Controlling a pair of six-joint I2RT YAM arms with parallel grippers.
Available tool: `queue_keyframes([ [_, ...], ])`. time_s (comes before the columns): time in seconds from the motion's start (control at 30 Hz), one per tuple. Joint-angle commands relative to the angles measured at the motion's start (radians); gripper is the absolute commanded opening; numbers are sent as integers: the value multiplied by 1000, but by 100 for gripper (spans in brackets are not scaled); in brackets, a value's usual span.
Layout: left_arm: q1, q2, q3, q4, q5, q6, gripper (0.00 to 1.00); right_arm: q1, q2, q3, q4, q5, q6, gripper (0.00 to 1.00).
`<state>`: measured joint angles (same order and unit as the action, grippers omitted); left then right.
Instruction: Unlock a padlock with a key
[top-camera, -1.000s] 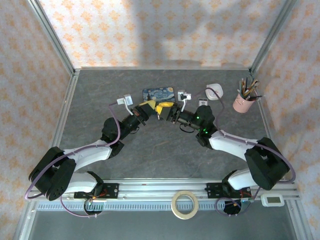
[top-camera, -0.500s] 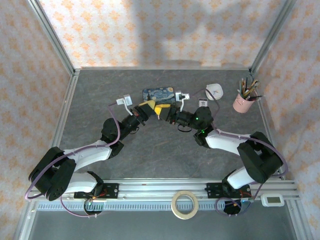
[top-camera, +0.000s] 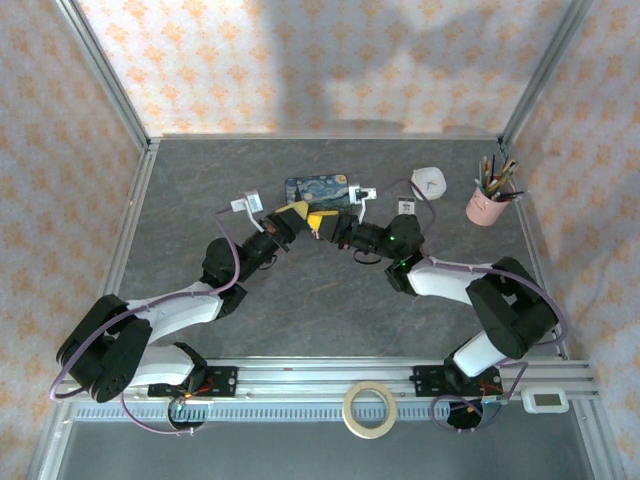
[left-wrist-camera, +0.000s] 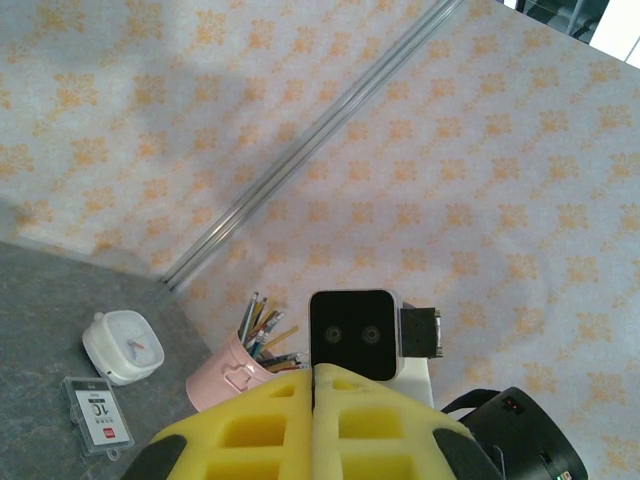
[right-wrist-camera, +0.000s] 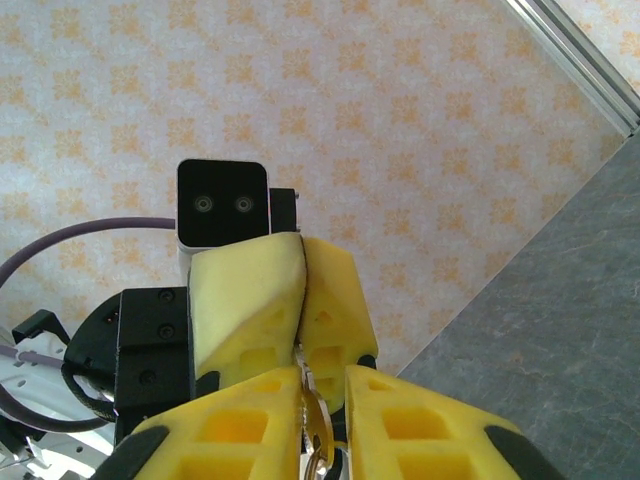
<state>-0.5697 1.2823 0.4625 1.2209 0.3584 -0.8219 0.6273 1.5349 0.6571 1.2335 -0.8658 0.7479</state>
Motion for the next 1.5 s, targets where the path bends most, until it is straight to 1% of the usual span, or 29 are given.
queue_keyframes([
  [0.0, -2, -26, -10, 57, -6, -13, 0, -5, 14, 8, 72, -30, 12, 16],
  [0.07, -2, -25, -11, 58, -10, -15, 0, -5, 14, 9, 73, -35, 14, 12],
  [0.1, -3, -25, -12, 60, -10, -17, 0, -5, 16, 9, 74, -36, 13, 7],
  [0.13, -4, -26, -12, 62, -10, -19, 0, -5, 18, 9, 79, -37, 12, 0],
  [0.27, -4, -27, -12, 66, -11, -33, 0, -5, 22, 1, 91, -31, 5, 0],
  [0.3, -4, -32, -16, 64, -21, -39, 8, -7, 20, -3, 86, -24, -4, 0],
  [0.33, -2, -41, -22, 60, -38, -41, 28, -9, 21, -4, 78, -21, -14, 0],
  [0.4, 11, -82, -44, 20, -93, -43, 83, -19, 14, -10, 60, -19, -35, 0],
  [0.43, 22, -104, -54, -9, -120, -44, 98, -24, 10, -13, 48, -14, -51, 0],
  [0.5, 64, -149, -69, -94, -156, -58, 99, -33, -8, -17, -11, -5, -99, 0],
  [0.57, 113, -177, -76, -181, -161, -79, 99, -35, -27, -16, -85, 6, -156, 0],
  [0.7, 178, -176, -80, -359, -164, -100, 99, -37, -77, -12, -230, 43, -264, 0],
  [0.77, 183, -140, -81, -401, -145, -101, 99, -36, -106, -10, -317, 91, -325, 0],
  [0.83, 181, -82, -81, -393, -94, -109, 98, -36, -140, 1, -434, 169, -407, 0],
  [0.9, 180, -8, -79, -363, -40, -127, 89, -36, -186, 6, -561, 267, -497, 0],
  [0.97, 160, 46, -68, -351, -28, -132, 84, -37, -229, -2, -629, 345, -558, 0],
  [1.03, 120, 93, -34, -390, -55, -107, 83, -37, -261, -4, -695, 405, -613, 0],
  [1.13, 40, 169, 64, -525, -132, -44, 83, -37, -288, -3, -787, 508, -668, 0],
  [1.23, 6, 256, 139, -602, -187, -33, 81, -38, -303, -20, -833, 599, -679, 0],
  [1.3, 1, 312, 170, -628, -216, -32, 78, -42, -312, -38, -844, 635, -674, 0],
  [1.47, -9, 443, 294, -745, -281, 21, 74, -54, -336, -85, -835, 642, -663, 0],
])
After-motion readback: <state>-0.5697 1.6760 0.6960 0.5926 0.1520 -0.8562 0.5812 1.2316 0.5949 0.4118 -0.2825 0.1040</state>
